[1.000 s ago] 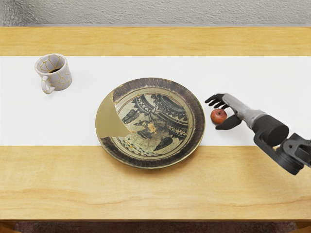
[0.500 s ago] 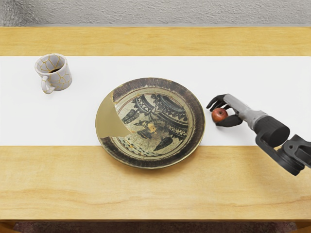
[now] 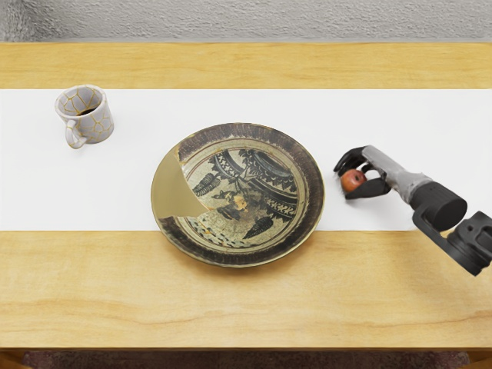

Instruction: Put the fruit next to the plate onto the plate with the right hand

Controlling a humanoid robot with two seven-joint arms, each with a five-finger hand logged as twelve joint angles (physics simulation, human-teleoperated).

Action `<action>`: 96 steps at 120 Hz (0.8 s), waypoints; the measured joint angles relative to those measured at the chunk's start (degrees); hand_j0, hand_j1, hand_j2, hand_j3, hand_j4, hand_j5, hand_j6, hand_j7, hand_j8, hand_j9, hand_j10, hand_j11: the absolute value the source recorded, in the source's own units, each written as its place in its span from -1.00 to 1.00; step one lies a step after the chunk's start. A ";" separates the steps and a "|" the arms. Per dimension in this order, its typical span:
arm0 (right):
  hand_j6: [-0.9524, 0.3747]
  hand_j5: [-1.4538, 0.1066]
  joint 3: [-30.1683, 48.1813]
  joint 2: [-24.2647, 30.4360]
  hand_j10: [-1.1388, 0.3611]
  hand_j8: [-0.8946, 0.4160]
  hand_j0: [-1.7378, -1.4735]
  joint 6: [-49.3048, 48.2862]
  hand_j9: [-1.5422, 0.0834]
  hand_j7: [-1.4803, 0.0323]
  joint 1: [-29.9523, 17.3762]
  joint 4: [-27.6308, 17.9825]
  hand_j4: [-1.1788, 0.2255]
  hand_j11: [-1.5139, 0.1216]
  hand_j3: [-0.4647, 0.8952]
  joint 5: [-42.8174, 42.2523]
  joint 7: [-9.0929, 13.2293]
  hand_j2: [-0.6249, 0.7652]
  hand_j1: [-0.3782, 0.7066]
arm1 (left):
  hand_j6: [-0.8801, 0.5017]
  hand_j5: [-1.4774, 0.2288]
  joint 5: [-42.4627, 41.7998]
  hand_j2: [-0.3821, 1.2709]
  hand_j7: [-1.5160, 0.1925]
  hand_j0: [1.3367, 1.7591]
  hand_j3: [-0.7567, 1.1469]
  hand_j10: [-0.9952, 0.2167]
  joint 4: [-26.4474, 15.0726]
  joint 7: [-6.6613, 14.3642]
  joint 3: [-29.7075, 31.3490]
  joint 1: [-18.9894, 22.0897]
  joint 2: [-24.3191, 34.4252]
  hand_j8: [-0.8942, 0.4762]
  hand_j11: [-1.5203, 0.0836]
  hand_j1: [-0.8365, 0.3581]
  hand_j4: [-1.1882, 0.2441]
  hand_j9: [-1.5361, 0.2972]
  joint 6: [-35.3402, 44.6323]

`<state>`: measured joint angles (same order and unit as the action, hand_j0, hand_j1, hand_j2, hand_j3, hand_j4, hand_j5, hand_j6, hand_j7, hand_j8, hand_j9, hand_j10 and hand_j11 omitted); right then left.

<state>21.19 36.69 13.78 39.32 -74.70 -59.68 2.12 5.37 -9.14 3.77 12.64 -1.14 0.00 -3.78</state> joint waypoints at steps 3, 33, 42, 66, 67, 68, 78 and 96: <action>-0.47 -0.22 0.04 0.52 -0.22 -0.31 -0.34 -0.06 -0.17 -0.16 0.16 -0.40 -0.25 -0.10 -0.32 0.68 -0.06 0.19 0.20 | -0.08 0.36 0.00 -0.48 0.40 0.52 -0.21 0.24 0.00 0.00 0.00 0.00 0.00 -0.05 0.50 0.49 0.32 0.33 0.00; -0.49 -0.23 3.65 6.96 -0.21 -0.34 -0.37 -7.88 -0.17 -0.16 2.41 -4.32 -0.25 -0.16 -0.32 10.30 -0.22 0.22 0.19 | -0.08 0.36 0.00 -0.48 0.40 0.52 -0.21 0.24 0.00 0.00 0.00 -0.03 0.00 -0.05 0.50 0.49 0.32 0.33 0.00; -0.50 -0.23 5.67 9.02 -0.21 -0.35 -0.38 -11.96 -0.17 -0.16 2.58 -5.02 -0.25 -0.17 -0.32 13.60 -0.25 0.21 0.18 | -0.08 0.36 0.00 -0.48 0.40 0.52 -0.21 0.24 0.00 0.00 0.00 0.00 0.00 -0.05 0.50 0.49 0.32 0.33 0.00; -0.51 -0.23 11.42 15.13 -0.20 -0.36 -0.38 -23.77 -0.16 -0.17 2.86 -7.55 -0.25 -0.16 -0.32 24.05 -0.01 0.27 0.20 | -0.08 0.36 0.00 -0.48 0.40 0.52 -0.20 0.24 0.00 0.00 0.01 -0.02 0.00 -0.05 0.50 0.49 0.32 0.33 0.00; -0.51 -0.22 11.62 15.31 -0.20 -0.36 -0.38 -24.25 -0.15 -0.17 2.86 -7.66 -0.25 -0.16 -0.32 24.44 0.02 0.27 0.20 | -0.08 0.36 0.00 -0.48 0.40 0.52 -0.20 0.24 0.00 0.00 0.01 -0.01 0.00 -0.05 0.50 0.49 0.32 0.33 0.00; -0.51 -0.22 11.82 15.48 -0.20 -0.36 -0.38 -24.71 -0.15 -0.17 2.87 -7.76 -0.25 -0.16 -0.32 24.81 0.04 0.28 0.21 | -0.08 0.36 0.00 -0.48 0.40 0.52 -0.20 0.24 0.00 0.00 0.01 -0.01 0.00 -0.05 0.50 0.49 0.32 0.33 0.00; -0.51 -0.22 13.43 16.55 -0.20 -0.34 -0.39 -27.83 -0.15 -0.17 2.88 -9.36 -0.26 -0.16 -0.32 27.23 0.27 0.30 0.24 | -0.08 0.36 0.00 -0.48 0.40 0.52 -0.20 0.24 0.00 0.00 0.01 0.00 0.00 -0.05 0.50 0.49 0.32 0.33 0.00; -0.50 -0.23 14.49 16.86 -0.18 -0.33 -0.39 -29.86 -0.15 -0.17 3.38 -12.12 -0.26 -0.16 -0.32 30.31 0.41 0.35 0.27 | -0.08 0.36 -0.01 -0.48 0.40 0.52 -0.20 0.24 0.00 0.00 0.01 -0.02 0.00 -0.05 0.50 0.49 0.32 0.33 0.00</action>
<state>35.68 53.55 -16.07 42.70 -86.82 -29.37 2.52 5.36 -9.14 3.78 12.65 -1.16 0.00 -3.78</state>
